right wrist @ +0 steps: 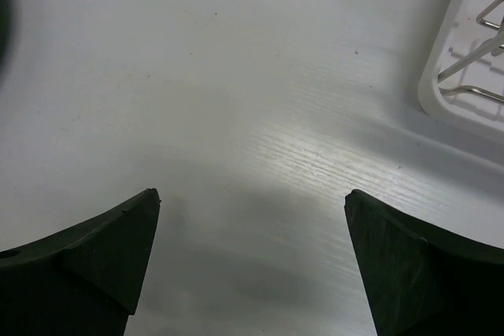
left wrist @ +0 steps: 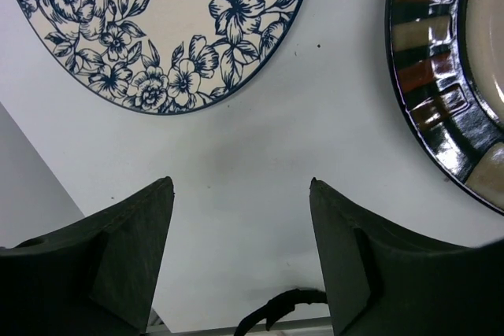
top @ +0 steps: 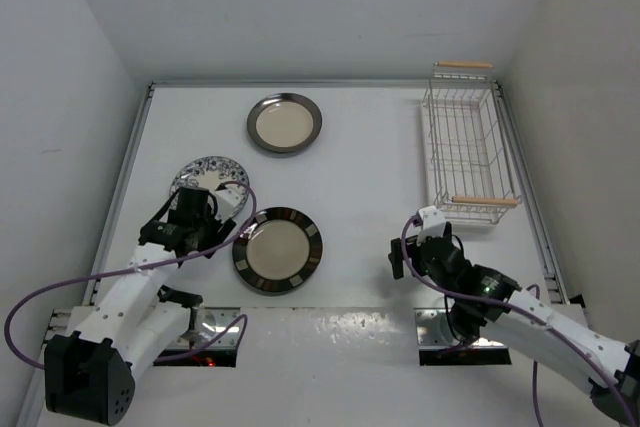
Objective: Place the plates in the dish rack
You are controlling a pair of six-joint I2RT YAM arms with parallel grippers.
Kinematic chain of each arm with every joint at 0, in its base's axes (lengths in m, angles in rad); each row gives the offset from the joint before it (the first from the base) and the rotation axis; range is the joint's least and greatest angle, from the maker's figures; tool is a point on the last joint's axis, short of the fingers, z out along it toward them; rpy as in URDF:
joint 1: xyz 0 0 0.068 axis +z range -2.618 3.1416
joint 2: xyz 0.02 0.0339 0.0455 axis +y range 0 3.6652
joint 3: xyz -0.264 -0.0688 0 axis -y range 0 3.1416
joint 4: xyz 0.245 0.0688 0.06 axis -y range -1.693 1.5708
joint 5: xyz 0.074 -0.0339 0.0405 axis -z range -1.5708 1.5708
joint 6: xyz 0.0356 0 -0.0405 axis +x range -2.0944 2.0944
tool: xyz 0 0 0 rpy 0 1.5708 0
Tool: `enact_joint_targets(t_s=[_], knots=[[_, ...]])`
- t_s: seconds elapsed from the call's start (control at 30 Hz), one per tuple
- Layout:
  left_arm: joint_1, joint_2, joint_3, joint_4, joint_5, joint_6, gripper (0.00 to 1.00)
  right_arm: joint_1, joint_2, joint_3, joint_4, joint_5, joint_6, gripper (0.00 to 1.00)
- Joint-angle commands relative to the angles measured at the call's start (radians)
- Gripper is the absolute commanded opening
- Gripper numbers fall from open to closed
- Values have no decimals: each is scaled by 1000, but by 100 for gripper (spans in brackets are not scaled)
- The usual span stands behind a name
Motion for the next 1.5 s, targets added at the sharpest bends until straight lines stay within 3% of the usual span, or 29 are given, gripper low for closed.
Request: enact_joint_targets(t_s=[0.0, 0.13, 0.17, 0.2, 0.23, 0.27, 0.33, 0.4, 0.43, 0.6, 0.7, 0.83, 0.87, 1.03, 1.07, 1.17, 1.23, 1.4, 1.47], knots=[[-1, -15, -5, 21, 5, 4, 75, 4, 27, 28, 31, -9, -5, 100], [-1, 20, 95, 12, -27, -19, 79, 9, 235, 218, 40, -23, -112, 100], [-1, 36, 125, 12, -36, -19, 79, 14, 286, 375, 31, -23, -133, 100], [-1, 69, 197, 12, -36, -42, 81, 35, 458, 432, 23, -6, -198, 100], [-1, 89, 236, 12, -47, -54, 81, 59, 524, 489, 10, 9, -223, 100], [-1, 109, 274, 12, -47, -68, 81, 75, 588, 660, -29, 76, -248, 100], [-1, 151, 358, -8, -56, -115, 81, 124, 839, 767, -59, 120, -327, 100], [37, 181, 463, -43, -17, -125, 81, 118, 997, 945, -104, 35, -358, 100], [54, 181, 481, -43, -7, -137, 82, 82, 1085, 995, -106, -98, -355, 100], [170, 146, 417, -31, -55, -137, 92, -38, 1294, 969, 78, -525, -163, 98], [233, 120, 331, -31, -78, -128, 92, -63, 1342, 892, 235, -619, -52, 95], [278, 94, 275, -31, -78, -128, 92, -121, 1457, 837, 353, -888, 77, 75], [292, 85, 264, -31, -78, -128, 92, -123, 1480, 805, 417, -912, 100, 67], [312, 74, 264, -31, -78, -128, 92, -146, 1547, 703, 615, -1027, 169, 50], [312, 65, 273, -31, -78, -128, 92, -152, 1573, 691, 652, -1050, 194, 39], [321, 65, 284, -40, -87, -128, 92, -167, 1604, 668, 687, -1070, 220, 21], [321, 74, 296, -49, -87, -137, 92, -173, 1619, 649, 706, -1079, 224, 3], [321, 94, 317, -58, -87, -146, 92, -212, 1561, 625, 681, -1098, 203, 0], [321, 94, 317, -58, -78, -146, 92, -232, 1440, 634, 620, -1087, 168, 0]])
